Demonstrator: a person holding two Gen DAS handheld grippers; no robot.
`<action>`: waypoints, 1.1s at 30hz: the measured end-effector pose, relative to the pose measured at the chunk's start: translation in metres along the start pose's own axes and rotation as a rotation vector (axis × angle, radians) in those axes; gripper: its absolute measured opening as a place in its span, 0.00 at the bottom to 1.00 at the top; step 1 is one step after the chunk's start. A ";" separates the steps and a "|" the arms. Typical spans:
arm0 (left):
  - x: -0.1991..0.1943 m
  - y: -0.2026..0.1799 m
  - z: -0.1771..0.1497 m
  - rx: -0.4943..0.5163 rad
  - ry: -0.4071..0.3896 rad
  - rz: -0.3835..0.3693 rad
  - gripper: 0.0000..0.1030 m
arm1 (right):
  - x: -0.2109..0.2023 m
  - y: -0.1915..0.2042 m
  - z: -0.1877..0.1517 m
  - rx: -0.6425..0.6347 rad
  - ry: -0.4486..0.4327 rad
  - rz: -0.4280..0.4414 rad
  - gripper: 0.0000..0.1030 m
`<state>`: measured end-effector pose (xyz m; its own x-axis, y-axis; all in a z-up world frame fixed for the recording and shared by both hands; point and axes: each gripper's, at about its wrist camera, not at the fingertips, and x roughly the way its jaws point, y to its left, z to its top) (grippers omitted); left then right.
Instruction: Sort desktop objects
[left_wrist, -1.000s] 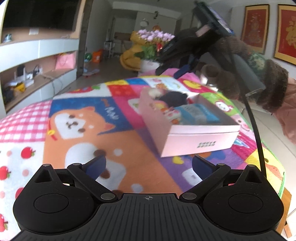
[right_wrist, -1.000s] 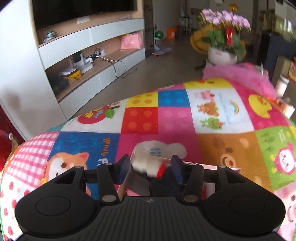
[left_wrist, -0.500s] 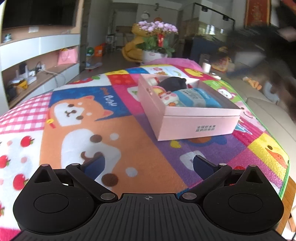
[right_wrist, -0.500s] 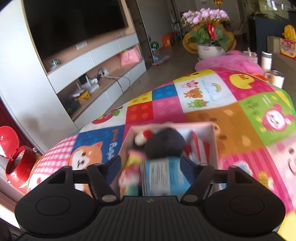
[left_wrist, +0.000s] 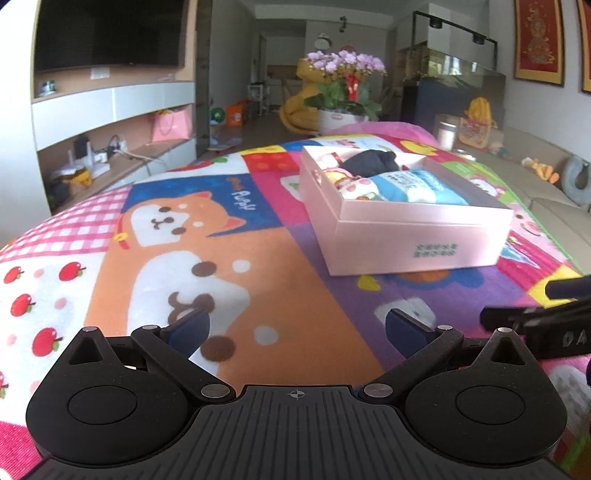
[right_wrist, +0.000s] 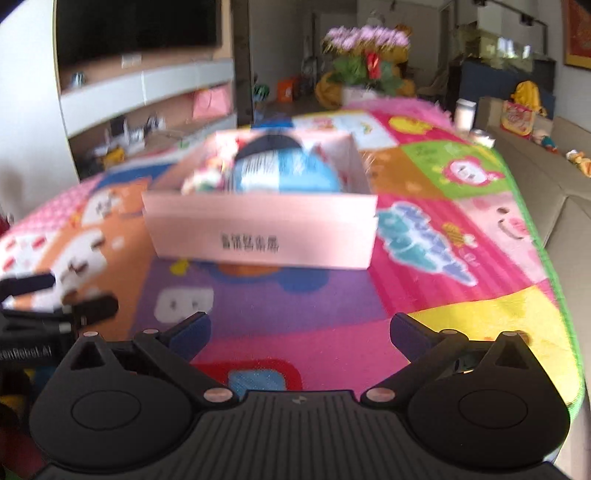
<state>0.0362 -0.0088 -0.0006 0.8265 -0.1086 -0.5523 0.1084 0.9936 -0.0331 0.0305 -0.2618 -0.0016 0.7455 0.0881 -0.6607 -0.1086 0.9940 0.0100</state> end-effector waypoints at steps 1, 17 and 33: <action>0.005 -0.001 0.002 -0.005 0.007 0.012 1.00 | 0.008 0.001 0.003 -0.012 0.016 -0.003 1.00; 0.028 -0.007 0.004 -0.042 0.101 0.141 1.00 | 0.043 0.001 -0.002 0.029 -0.038 -0.064 1.00; 0.029 -0.005 0.005 -0.051 0.105 0.140 1.00 | 0.042 0.001 -0.002 0.037 -0.036 -0.061 1.00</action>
<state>0.0626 -0.0168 -0.0124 0.7693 0.0322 -0.6381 -0.0340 0.9994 0.0094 0.0602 -0.2574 -0.0313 0.7732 0.0284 -0.6336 -0.0380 0.9993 -0.0016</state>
